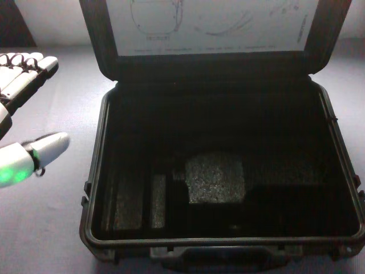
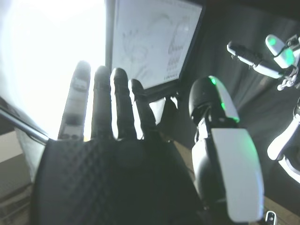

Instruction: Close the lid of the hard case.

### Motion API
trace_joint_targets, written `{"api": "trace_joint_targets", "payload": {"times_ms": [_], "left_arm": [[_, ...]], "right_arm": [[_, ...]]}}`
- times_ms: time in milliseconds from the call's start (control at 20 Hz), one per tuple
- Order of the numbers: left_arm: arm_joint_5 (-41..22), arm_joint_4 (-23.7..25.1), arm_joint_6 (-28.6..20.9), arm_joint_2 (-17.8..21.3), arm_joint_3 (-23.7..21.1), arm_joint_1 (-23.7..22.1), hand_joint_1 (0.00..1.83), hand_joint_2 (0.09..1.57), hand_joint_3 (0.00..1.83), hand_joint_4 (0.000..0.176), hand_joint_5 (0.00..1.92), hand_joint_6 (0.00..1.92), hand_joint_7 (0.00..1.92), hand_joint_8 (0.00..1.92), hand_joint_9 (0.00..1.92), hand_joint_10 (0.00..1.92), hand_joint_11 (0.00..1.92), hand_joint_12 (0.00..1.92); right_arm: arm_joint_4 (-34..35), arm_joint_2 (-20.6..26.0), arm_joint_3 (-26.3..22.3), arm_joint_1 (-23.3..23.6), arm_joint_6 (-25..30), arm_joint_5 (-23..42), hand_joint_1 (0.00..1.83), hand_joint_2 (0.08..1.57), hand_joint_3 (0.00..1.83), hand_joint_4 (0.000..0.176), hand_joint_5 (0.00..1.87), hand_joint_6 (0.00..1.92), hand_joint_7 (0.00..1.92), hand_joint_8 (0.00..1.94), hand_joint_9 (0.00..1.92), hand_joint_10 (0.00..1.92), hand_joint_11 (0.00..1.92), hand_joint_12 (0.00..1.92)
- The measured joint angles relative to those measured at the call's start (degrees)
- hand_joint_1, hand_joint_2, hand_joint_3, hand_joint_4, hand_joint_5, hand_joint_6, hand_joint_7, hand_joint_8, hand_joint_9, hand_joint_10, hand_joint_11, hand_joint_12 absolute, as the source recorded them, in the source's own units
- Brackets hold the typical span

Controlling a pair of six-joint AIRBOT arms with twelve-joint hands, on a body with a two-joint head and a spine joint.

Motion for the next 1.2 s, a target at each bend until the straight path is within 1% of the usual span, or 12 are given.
{"api": "trace_joint_targets", "payload": {"times_ms": [50, 200, 300, 600, 650, 800, 900, 950, 1000, 1050, 1150, 1200], "left_arm": [[-0.1, 0.2, -0.1, -0.2, 0.3, -0.2, 0.0, 1.31, 0.02, 0.0, 0.02, 0.01, 0.0, 0.0, 0.0, 0.0, 0.01, 0.05], [2.4, -0.1, -0.7, -1.7, 2.8, -2.4, 0.0, 1.29, 0.0, 0.0, 0.0, 0.0, 0.0, 0.0, 0.0, 0.0, 0.0, 0.0], [5.1, -1.0, -0.7, -2.3, 5.2, -4.7, 0.01, 1.31, 0.01, 0.0, 0.0, 0.0, 0.0, 0.0, 0.0, 0.0, 0.0, 0.0], [17.5, -0.3, -0.8, -6.0, 13.9, -16.3, 0.0, 1.29, 0.0, 0.0, 0.0, 0.0, 0.0, 0.0, 0.0, 0.0, 0.0, 0.0], [19.8, 1.2, -0.8, -6.9, 15.5, -19.3, 0.0, 1.25, 0.0, 0.0, 0.0, 0.0, 0.0, 0.0, 0.0, 0.0, 0.0, 0.0], [22.9, 3.1, -0.8, -7.9, 17.4, -23.0, 0.0, 1.18, 0.0, 0.0, 0.03, 0.0, 0.0, 0.0, 0.0, 0.0, 0.0, 0.0], [24.8, 4.4, -0.8, -8.0, 18.0, -24.7, 0.0, 1.13, 0.0, 0.0, 0.03, 0.0, 0.0, 0.0, 0.0, 0.0, 0.0, 0.0], [25.8, 5.2, -0.8, -8.0, 18.2, -25.7, 0.0, 1.1, 0.0, 0.011, 0.04, 0.0, 0.0, 0.0, 0.0, 0.0, 0.0, 0.0], [26.6, 6.1, -0.8, -8.3, 18.9, -26.8, 0.0, 1.08, 0.0, 0.005, 0.04, 0.0, 0.0, 0.0, 0.0, 0.0, 0.0, 0.0], [27.7, 7.4, -0.8, -8.8, 19.7, -28.3, 0.0, 1.06, 0.0, 0.008, 0.05, 0.0, 0.0, 0.0, 0.0, 0.0, 0.0, 0.0], [29.9, 8.9, -0.8, -9.3, 20.5, -30.4, 0.0, 1.06, 0.0, 0.009, 0.05, 0.0, 0.02, 0.01, 0.0, 0.0, 0.03, 0.01], [31.5, 10.5, -0.7, -9.4, 20.9, -31.4, 0.0, 1.04, 0.0, 0.03, 0.06, 0.01, 0.01, 0.0, 0.0, 0.0, 0.12, 0.06]], "right_arm": [[-0.1, 0.0, 0.0, 0.0, 0.0, -0.3, 0.36, 1.26, 0.0, 0.0, 0.29, 0.0, 0.28, 0.0, 0.23, 0.0, 0.1, 0.28], [-0.4, -0.8, 1.5, 1.7, 0.1, -2.4, 0.23, 1.26, 0.0, 0.01, 0.24, 0.0, 0.22, 0.0, 0.18, 0.0, 0.1, 0.19], [-0.5, -1.7, 4.2, 5.1, 0.1, -6.0, 0.17, 1.28, 0.0, 0.0, 0.17, 0.0, 0.17, 0.0, 0.12, 0.0, 0.08, 0.11], [-0.3, -4.7, 11.6, 14.9, -0.1, -18.1, 0.02, 1.28, 0.01, 0.0, 0.07, 0.0, 0.06, 0.0, 0.02, 0.0, 0.02, 0.06], [-0.8, -5.5, 13.4, 18.0, -0.3, -20.5, 0.01, 1.27, 0.0, 0.024, 0.07, 0.0, 0.06, 0.01, 0.01, 0.0, 0.01, 0.03], [-2.5, -7.4, 17.0, 23.3, -0.5, -24.7, 0.04, 1.27, 0.0, 0.033, 0.09, 0.01, 0.08, 0.01, 0.04, 0.01, 0.04, 0.04], [-5.0, -8.7, 18.4, 26.2, -0.5, -28.0, 0.1, 1.26, 0.0, 0.052, 0.08, 0.0, 0.06, 0.0, 0.05, 0.01, 0.07, 0.06], [-6.8, -9.6, 18.9, 28.0, -0.5, -29.8, 0.12, 1.25, 0.0, 0.045, 0.08, 0.0, 0.06, 0.0, 0.05, 0.01, 0.06, 0.06], [-8.7, -10.3, 19.2, 29.4, -0.6, -31.1, 0.15, 1.22, 0.0, 0.04, 0.08, 0.0, 0.06, 0.0, 0.04, 0.0, 0.06, 0.06], [-10.2, -10.8, 19.4, 30.7, -0.6, -32.2, 0.21, 1.22, 0.0, 0.002, 0.08, 0.0, 0.05, 0.0, 0.01, 0.0, 0.03, 0.05], [-11.8, -10.7, 19.7, 31.8, -0.6, -32.7, 0.21, 1.2, 0.0, 0.0, 0.06, 0.0, 0.03, 0.0, 0.0, 0.0, 0.02, 0.04], [-12.3, -10.6, 19.7, 32.2, -0.6, -32.7, 0.22, 1.18, 0.0, 0.001, 0.07, 0.0, 0.03, 0.0, 0.0, 0.0, 0.0, 0.04]]}}
